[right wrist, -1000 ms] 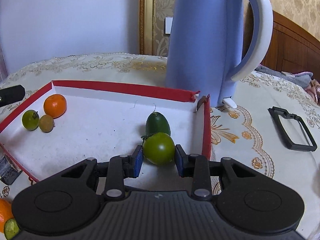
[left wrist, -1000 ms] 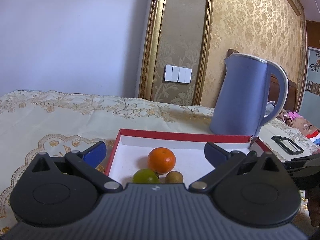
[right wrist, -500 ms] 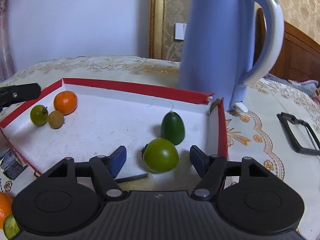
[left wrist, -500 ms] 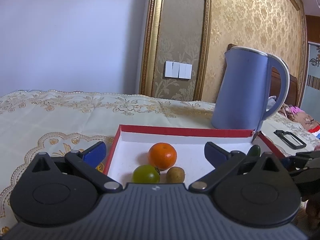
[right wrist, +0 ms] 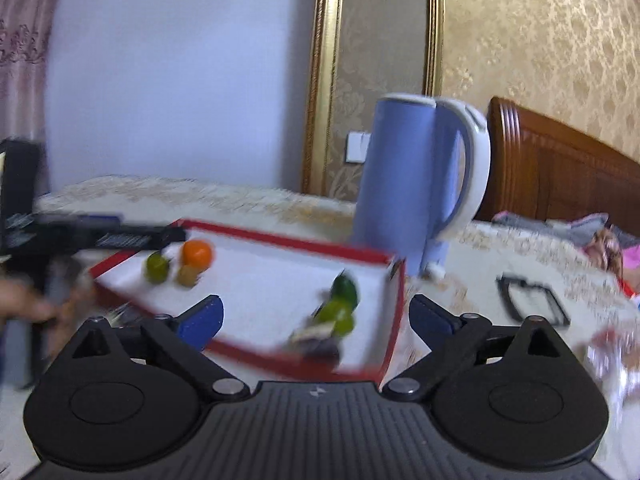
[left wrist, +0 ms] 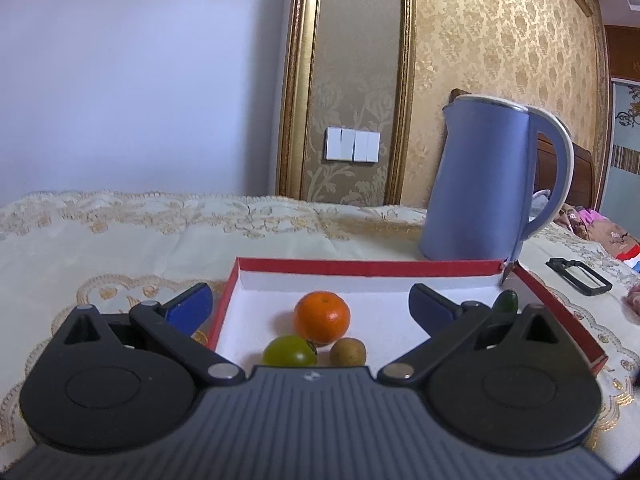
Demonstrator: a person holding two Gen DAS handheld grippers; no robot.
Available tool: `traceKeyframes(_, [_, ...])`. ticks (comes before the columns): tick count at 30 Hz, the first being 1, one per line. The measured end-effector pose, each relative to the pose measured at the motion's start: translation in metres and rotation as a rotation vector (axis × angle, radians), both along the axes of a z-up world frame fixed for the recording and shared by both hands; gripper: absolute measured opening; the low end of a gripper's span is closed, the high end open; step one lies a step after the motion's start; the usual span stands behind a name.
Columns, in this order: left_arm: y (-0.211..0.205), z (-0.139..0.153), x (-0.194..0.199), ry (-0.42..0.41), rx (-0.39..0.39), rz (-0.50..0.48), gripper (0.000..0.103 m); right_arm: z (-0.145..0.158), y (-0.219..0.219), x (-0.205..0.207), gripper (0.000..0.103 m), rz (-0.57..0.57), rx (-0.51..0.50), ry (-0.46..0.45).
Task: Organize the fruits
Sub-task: 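Move the right gripper to the cut green lime piece on the table, then grasp the cut green lime piece with the right gripper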
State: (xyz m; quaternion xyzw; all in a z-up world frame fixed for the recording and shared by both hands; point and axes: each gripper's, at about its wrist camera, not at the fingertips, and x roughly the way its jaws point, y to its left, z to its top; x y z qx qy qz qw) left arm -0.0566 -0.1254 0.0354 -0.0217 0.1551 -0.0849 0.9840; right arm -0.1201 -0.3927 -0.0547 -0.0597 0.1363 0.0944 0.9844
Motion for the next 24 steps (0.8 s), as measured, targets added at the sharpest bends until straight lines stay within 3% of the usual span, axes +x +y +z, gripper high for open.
traceKeyframes(5, [0.005,0.001,0.001,-0.008,0.0,0.029,0.103,-0.023,0.018,-0.031,0.1,0.091,0.036,0.08])
traceKeyframes(9, [0.007,-0.002,0.004,0.009,-0.004,0.041,0.103,-0.039,0.045,-0.034,0.099,0.135,-0.048,0.118])
traceKeyframes(12, [0.006,-0.003,0.004,0.009,0.005,0.037,0.103,-0.045,0.058,-0.03,0.096,0.168,-0.055,0.141])
traceKeyframes(13, [0.006,-0.002,0.004,0.008,0.005,0.035,0.103,-0.046,0.06,-0.027,0.091,0.17,-0.058,0.144])
traceKeyframes(16, [0.006,-0.001,0.003,0.006,0.0,0.031,0.103,-0.05,0.07,-0.016,0.056,0.158,-0.099,0.178])
traceKeyframes(22, [0.006,0.0,0.003,0.004,-0.007,0.021,0.103,-0.055,0.074,-0.006,0.053,0.169,-0.104,0.194])
traceKeyframes(23, [0.006,-0.001,0.003,0.006,-0.004,0.02,0.103,-0.056,0.076,-0.005,0.049,0.17,-0.105,0.193])
traceKeyframes(24, [0.005,-0.001,0.003,0.007,-0.001,0.02,0.103,-0.056,0.076,-0.005,0.033,0.181,-0.099,0.189])
